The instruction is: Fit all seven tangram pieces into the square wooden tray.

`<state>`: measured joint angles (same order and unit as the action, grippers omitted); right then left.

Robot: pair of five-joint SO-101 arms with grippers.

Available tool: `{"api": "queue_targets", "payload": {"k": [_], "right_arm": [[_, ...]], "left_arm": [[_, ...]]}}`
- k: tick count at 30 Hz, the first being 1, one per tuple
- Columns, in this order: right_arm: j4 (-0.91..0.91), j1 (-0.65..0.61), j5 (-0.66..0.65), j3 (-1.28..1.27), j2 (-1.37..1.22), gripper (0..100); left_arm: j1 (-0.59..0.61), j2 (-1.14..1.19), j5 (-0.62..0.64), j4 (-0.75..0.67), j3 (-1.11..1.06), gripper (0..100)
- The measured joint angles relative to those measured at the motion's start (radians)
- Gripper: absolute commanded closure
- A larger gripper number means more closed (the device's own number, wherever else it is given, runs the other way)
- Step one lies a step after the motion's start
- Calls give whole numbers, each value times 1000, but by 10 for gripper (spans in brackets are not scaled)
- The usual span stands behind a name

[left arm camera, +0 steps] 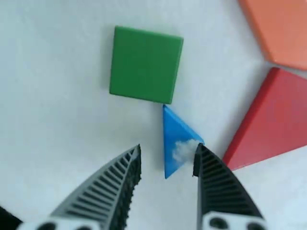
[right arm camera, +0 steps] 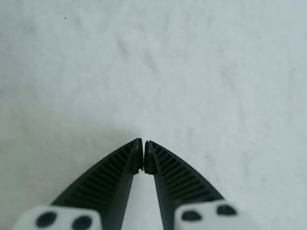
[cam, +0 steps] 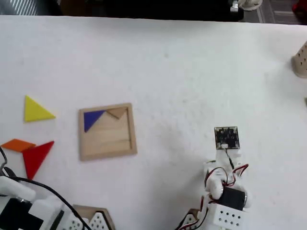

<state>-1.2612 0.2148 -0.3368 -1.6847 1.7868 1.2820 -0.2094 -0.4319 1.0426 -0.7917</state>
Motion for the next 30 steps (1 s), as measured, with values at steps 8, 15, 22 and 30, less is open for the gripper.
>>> {"api": "queue_targets", "payload": {"k": [8,15,22,30], "right_arm": [[0,0,0,0,0,981],[0,0,0,0,0,981],[0,0,0,0,0,981],[0,0,0,0,0,981]], "left_arm": [[-26,0,-6,-26,-6,675],[-69,0,-6,-28,-31,713],[-69,0,-6,-28,-31,714],[5,0,-25,-28,-31,714]]}}
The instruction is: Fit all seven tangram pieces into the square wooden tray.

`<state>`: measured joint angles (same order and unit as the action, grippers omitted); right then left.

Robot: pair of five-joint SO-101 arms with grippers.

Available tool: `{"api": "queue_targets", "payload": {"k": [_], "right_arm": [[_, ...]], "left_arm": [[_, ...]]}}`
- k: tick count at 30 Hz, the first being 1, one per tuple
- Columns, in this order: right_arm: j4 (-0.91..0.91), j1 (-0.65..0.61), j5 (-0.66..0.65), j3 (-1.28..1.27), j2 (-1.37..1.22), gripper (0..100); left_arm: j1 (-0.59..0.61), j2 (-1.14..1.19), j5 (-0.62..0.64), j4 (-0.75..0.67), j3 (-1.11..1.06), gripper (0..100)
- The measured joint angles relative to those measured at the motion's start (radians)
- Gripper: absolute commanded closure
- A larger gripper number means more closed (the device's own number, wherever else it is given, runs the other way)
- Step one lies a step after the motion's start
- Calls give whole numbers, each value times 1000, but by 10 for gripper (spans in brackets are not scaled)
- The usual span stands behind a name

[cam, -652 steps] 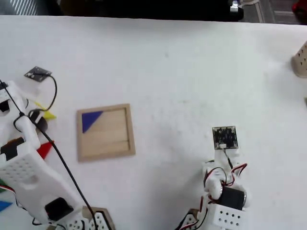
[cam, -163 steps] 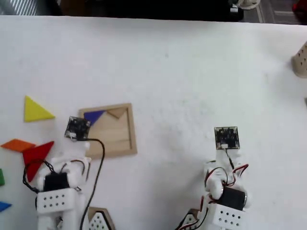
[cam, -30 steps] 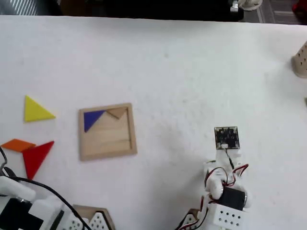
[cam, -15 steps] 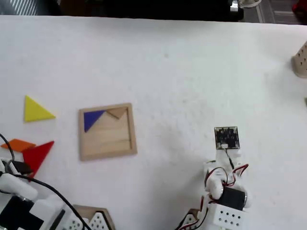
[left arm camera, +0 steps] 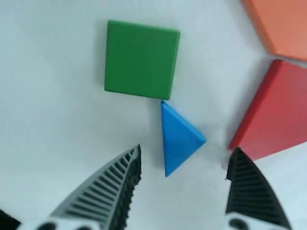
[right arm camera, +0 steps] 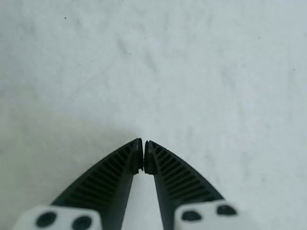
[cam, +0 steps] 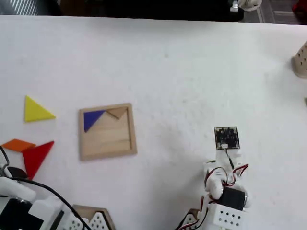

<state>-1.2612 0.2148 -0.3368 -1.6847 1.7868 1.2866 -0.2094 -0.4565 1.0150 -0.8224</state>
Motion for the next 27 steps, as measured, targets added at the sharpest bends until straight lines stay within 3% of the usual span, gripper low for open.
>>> {"api": "queue_targets", "payload": {"k": [22,27], "right_arm": [[0,0,0,0,0,981],[0,0,0,0,0,981]], "left_arm": [[12,-12,-38,-98,-80,714],[12,6,11,-115,-78,714]]}}
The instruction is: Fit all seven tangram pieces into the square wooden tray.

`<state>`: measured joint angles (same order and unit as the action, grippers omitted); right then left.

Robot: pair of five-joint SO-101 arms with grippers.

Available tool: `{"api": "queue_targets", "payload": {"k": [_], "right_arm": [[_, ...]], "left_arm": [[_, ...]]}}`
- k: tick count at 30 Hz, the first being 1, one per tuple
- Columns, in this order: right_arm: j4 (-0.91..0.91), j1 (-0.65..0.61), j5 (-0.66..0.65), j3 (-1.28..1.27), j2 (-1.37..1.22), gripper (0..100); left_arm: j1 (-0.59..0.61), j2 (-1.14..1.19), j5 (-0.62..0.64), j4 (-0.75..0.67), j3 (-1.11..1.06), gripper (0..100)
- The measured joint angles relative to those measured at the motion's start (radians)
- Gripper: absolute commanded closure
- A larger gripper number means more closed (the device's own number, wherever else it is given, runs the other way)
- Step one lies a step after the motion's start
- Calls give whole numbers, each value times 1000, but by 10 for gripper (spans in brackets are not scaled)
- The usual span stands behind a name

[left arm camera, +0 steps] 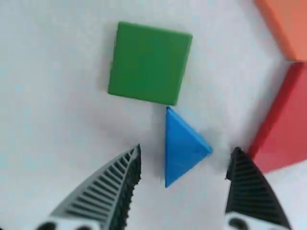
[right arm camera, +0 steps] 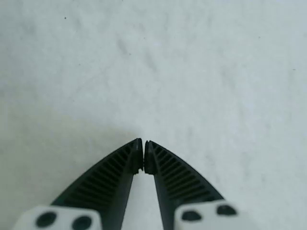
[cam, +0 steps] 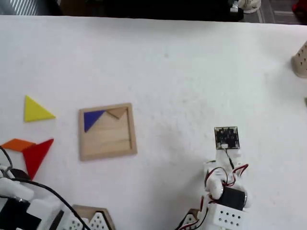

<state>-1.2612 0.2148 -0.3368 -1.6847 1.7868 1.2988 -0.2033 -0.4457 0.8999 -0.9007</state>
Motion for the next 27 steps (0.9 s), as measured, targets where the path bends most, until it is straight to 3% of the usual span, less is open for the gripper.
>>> {"api": "queue_targets", "payload": {"k": [12,19,27], "right_arm": [[0,-2,0,0,0,981],[0,-2,0,0,0,981],[0,-2,0,0,0,981]], "left_arm": [[-3,5,11,18,0,716],[-3,5,11,18,0,817],[-9,5,11,18,0,779]]}}
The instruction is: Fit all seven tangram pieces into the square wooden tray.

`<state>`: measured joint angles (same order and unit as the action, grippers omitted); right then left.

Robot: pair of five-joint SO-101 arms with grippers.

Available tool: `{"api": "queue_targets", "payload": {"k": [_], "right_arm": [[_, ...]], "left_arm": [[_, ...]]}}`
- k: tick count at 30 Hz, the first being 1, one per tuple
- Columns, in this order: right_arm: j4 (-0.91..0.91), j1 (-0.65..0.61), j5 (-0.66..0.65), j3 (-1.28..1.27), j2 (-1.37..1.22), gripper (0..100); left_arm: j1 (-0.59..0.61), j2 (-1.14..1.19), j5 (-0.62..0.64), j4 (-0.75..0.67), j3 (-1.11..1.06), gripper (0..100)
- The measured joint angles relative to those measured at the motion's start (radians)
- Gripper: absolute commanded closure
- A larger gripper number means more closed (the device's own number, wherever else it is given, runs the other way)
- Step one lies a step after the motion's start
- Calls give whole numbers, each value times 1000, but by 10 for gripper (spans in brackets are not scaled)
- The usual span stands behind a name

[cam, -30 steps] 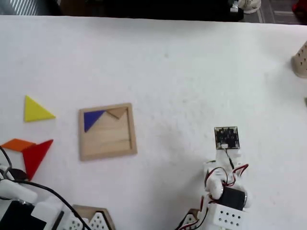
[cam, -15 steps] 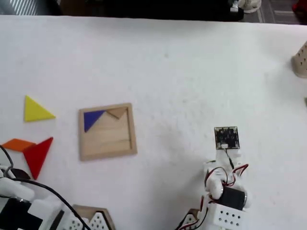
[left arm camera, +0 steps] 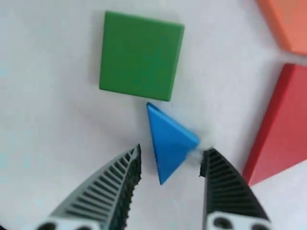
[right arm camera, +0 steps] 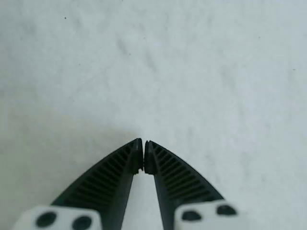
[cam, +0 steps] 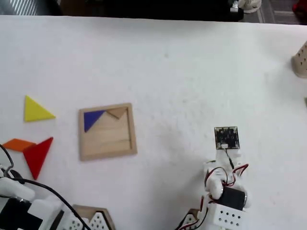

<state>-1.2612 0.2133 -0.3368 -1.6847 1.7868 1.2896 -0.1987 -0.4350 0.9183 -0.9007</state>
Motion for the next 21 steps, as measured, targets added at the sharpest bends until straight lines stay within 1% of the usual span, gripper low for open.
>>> {"api": "queue_targets", "payload": {"k": [4,10,16,21], "right_arm": [[0,0,0,0,0,981],[0,0,0,0,0,981],[0,0,0,0,0,981],[0,2,0,0,0,981]], "left_arm": [[-2,0,0,0,0,779],[-3,0,-2,-40,0,778],[-17,2,40,-48,0,778],[-40,78,46,-49,41,778]]}}
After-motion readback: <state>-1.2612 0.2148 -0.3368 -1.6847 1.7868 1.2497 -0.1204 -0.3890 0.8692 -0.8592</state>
